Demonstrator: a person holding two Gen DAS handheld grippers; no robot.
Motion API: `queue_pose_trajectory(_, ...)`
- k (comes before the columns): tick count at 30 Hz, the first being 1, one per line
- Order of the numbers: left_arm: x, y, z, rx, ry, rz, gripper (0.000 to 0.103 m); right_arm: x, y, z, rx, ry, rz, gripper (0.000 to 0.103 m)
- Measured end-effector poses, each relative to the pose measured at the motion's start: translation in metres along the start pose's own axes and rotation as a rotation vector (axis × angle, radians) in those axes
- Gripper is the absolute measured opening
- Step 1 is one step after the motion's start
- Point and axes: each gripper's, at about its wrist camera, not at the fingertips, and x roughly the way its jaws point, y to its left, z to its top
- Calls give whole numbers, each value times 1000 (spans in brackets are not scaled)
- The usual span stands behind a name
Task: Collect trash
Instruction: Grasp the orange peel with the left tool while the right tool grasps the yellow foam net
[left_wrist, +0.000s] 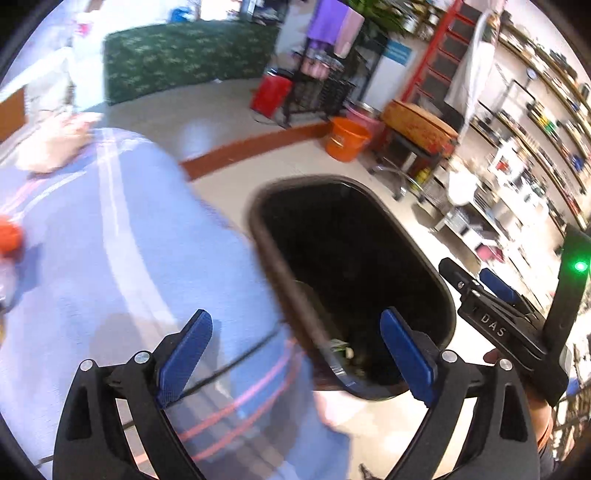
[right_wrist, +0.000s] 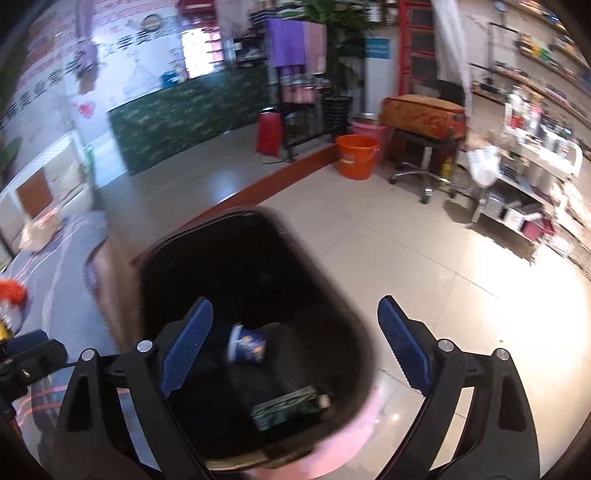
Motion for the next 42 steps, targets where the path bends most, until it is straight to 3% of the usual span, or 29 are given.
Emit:
queue_pose_trajectory(5,-39,37,-5,-73,-82,82,91,-5,52,-2,-94,19,118,90)
queue_pose_trajectory(16,-122,143,-52,-335,-240,312,92,-27,179,-11,-321,109,500,90)
queue_pose_trajectory(19,-135,168,-66,-400,-243,370,92,-36,221,-22,-406,148,606,90)
queue_pose_trajectory(25,-160,211,-95,-510,-258,470,92,-58,300,-56,-591,176,718,90)
queue_pose_trajectory(32,-181,239,-116,-599,-284,494,92,-64,390,-83,-786,190,762,90)
queue_pose_trajectory(36,-188,249,-127,-621,-297,493,92,-55,428,-91,-827,210,734,90)
queue_pose_trajectory(39,-192,254,-133,-629,-304,482,92,-45,444,-92,-837,204,664,89)
queue_pose_trajectory(42,-193,258,-137,-626,-307,470,92,-35,446,-91,-820,258,639,65)
